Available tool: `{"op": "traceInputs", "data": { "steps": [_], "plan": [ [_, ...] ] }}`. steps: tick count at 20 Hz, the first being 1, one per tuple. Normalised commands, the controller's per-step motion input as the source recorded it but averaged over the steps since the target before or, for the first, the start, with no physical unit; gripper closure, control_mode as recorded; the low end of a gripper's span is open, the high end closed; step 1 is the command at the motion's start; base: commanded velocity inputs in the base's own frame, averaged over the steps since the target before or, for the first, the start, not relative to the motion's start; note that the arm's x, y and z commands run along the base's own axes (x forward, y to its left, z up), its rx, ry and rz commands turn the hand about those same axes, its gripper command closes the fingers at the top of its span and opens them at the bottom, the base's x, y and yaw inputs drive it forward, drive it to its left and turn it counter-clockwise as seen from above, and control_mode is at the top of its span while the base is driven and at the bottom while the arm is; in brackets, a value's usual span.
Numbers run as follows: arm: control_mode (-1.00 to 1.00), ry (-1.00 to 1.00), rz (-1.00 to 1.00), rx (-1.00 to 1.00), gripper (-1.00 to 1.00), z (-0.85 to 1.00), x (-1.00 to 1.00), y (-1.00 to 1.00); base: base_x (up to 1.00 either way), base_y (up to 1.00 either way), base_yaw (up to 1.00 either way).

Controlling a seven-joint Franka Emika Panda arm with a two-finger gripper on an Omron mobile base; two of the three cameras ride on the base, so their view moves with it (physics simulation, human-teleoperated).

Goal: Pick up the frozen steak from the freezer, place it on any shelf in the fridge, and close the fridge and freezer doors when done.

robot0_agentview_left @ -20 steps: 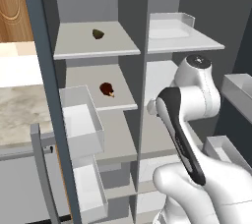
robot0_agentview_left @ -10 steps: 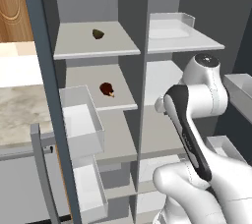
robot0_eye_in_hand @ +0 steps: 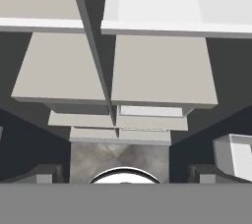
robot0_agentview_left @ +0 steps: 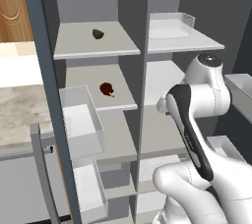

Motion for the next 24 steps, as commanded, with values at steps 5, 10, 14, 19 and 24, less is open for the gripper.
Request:
{"op": "traceInputs", "data": {
  "steps": [5, 10, 14, 19, 24],
  "plan": [
    [1.00, 0.00, 0.00, 0.00, -1.00, 0.00, -0.10, 0.03, -0.12, 0.21, 0.01],
    [1.00, 0.00, 0.00, 0.00, -1.00, 0.00, 0.00, 0.00, -0.02, 0.46, 0.00],
    [1.00, 0.00, 0.00, 0.00, -1.00, 0.00, 0.00, 0.00, 0.00, 0.36, 0.00],
    [1.00, 0.00, 0.00, 0.00, -1.00, 0.00, 0.00, 0.00, 0.00, 0.45, 0.00],
    [1.00, 0.00, 0.00, 0.00, -1.00, 0.00, 0.00, 0.00, 0.04, 0.34, 0.00]
  ]
}}
